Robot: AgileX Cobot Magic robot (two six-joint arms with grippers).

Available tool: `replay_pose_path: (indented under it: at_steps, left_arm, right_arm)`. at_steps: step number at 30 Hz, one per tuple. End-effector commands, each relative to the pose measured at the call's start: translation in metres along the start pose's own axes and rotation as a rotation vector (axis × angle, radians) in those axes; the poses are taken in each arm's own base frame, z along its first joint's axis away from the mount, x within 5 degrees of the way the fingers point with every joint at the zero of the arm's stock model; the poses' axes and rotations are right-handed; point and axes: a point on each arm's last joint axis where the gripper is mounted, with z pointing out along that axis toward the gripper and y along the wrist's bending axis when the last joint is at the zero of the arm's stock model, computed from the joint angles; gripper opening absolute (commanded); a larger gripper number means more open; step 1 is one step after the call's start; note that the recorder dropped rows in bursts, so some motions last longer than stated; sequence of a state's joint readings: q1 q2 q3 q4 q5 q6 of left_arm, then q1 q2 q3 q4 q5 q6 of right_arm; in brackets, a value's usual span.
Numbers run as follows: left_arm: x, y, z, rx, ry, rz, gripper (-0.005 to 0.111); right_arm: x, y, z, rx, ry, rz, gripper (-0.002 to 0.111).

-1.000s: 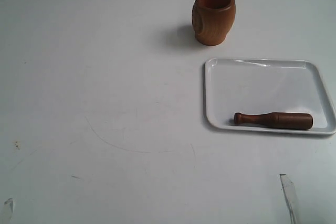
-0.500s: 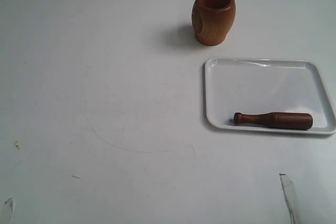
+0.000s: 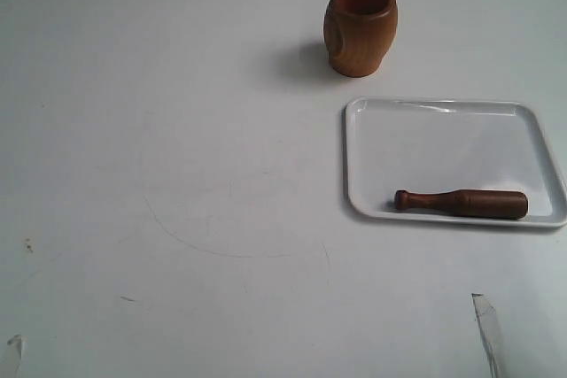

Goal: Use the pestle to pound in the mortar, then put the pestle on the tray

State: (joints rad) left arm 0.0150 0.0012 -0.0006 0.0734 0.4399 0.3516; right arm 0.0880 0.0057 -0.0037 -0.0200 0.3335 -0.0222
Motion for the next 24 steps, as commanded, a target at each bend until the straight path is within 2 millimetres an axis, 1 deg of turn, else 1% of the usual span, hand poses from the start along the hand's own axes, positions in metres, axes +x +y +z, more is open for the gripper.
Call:
replay_pose_path:
  at_steps: [1,24]
  left_arm:
    - [-0.0004,-0.0006,0.0000,0.008,-0.007,-0.012,0.000]
    - [-0.0004,-0.0006,0.0000,0.008,-0.007,-0.012,0.000]
  right_arm:
    - [0.0009,0.0002,0.0000,-0.002,-0.002,-0.001,0.000]
    - [0.0009,0.0002,0.0000,-0.002,-0.002,-0.001,0.000]
